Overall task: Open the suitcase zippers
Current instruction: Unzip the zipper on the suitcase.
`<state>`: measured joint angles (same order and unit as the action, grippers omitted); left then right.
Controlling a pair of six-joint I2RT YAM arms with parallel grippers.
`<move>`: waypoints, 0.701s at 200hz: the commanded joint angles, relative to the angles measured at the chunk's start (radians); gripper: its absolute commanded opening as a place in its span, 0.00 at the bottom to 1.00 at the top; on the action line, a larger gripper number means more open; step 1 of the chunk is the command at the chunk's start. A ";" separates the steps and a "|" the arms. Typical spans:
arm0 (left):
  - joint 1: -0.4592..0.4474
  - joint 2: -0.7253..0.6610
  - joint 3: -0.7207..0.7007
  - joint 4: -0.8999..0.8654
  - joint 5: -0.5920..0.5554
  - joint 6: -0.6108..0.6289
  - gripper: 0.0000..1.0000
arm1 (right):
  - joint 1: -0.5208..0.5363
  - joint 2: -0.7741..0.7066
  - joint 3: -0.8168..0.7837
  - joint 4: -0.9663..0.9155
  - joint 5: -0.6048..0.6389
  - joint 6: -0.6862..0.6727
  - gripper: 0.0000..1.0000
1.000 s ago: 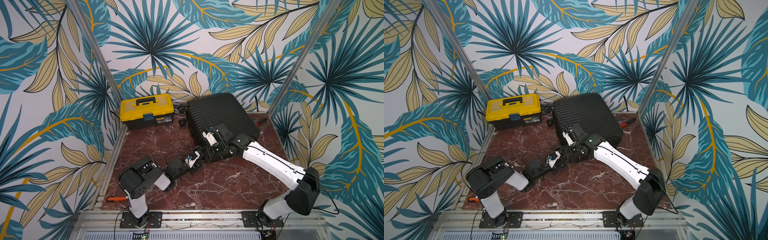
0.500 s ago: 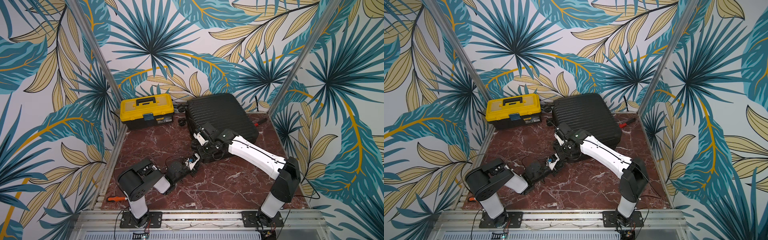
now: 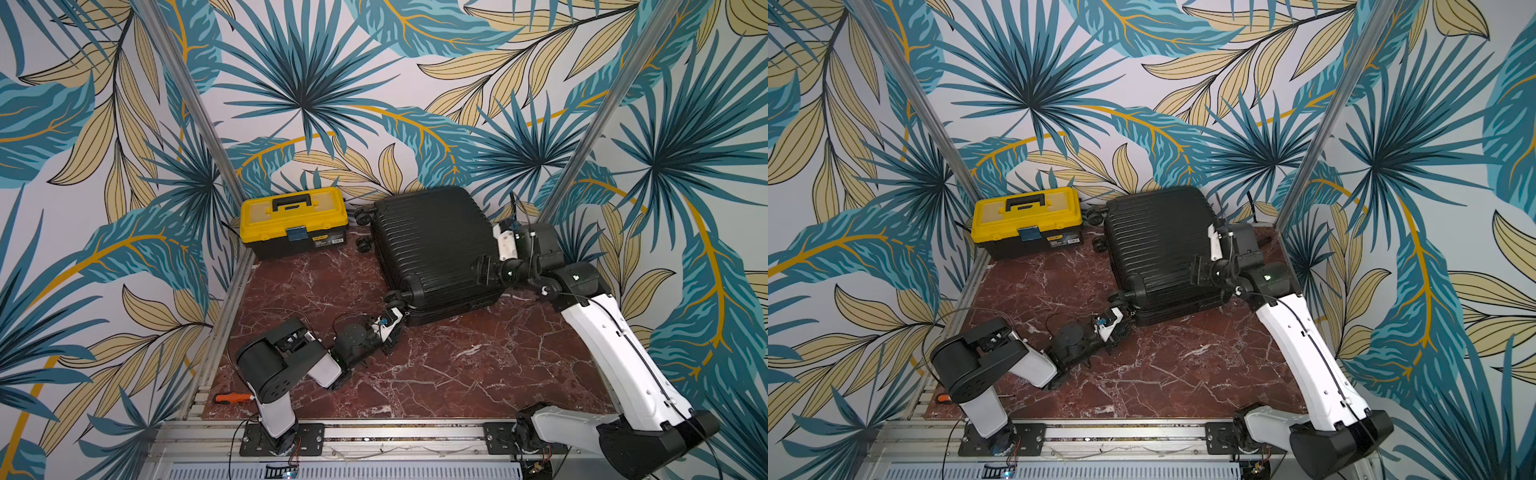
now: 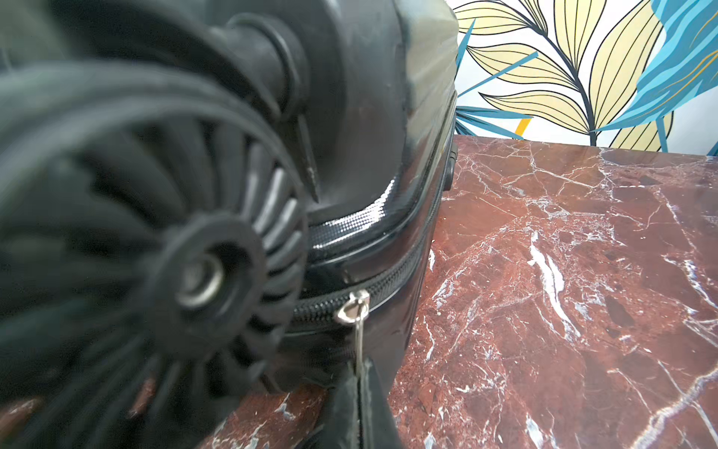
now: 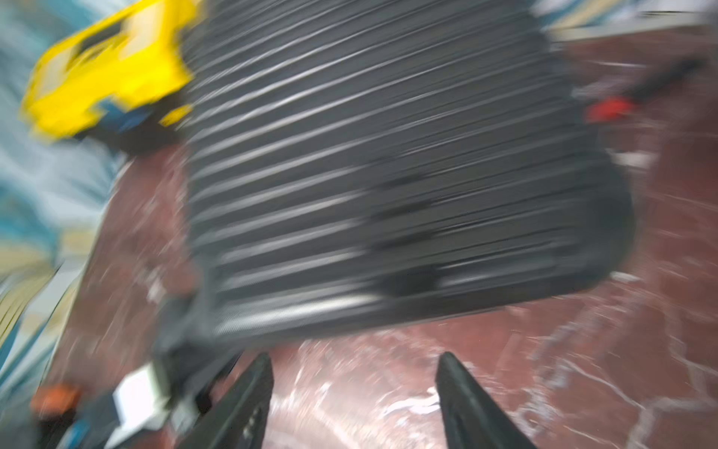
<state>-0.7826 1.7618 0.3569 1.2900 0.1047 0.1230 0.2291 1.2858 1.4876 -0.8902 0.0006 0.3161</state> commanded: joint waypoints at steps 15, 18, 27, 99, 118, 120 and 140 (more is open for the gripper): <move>-0.011 -0.011 -0.007 0.004 0.048 -0.005 0.00 | -0.184 0.220 0.102 0.072 0.042 0.030 0.71; -0.011 -0.013 -0.008 0.004 0.046 -0.003 0.00 | -0.197 0.237 0.115 0.071 0.036 0.022 0.71; -0.009 -0.016 -0.013 0.003 0.045 -0.002 0.00 | -0.229 0.300 0.155 0.062 0.000 -0.001 0.72; -0.008 -0.028 -0.022 0.003 0.034 -0.004 0.00 | -0.325 0.559 0.280 -0.049 -0.280 -0.114 0.72; -0.006 -0.030 -0.020 0.003 0.033 -0.014 0.00 | -0.328 0.581 0.241 -0.059 -0.315 -0.100 0.70; -0.006 -0.031 -0.020 0.003 0.034 -0.015 0.00 | -0.328 0.584 0.236 -0.062 -0.315 -0.099 0.70; -0.006 -0.038 -0.022 0.003 0.024 -0.022 0.00 | -0.328 0.573 0.149 -0.031 -0.306 -0.092 0.66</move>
<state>-0.7818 1.7584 0.3538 1.2884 0.1036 0.1139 -0.1169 1.7996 1.7653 -0.8593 -0.2604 0.2226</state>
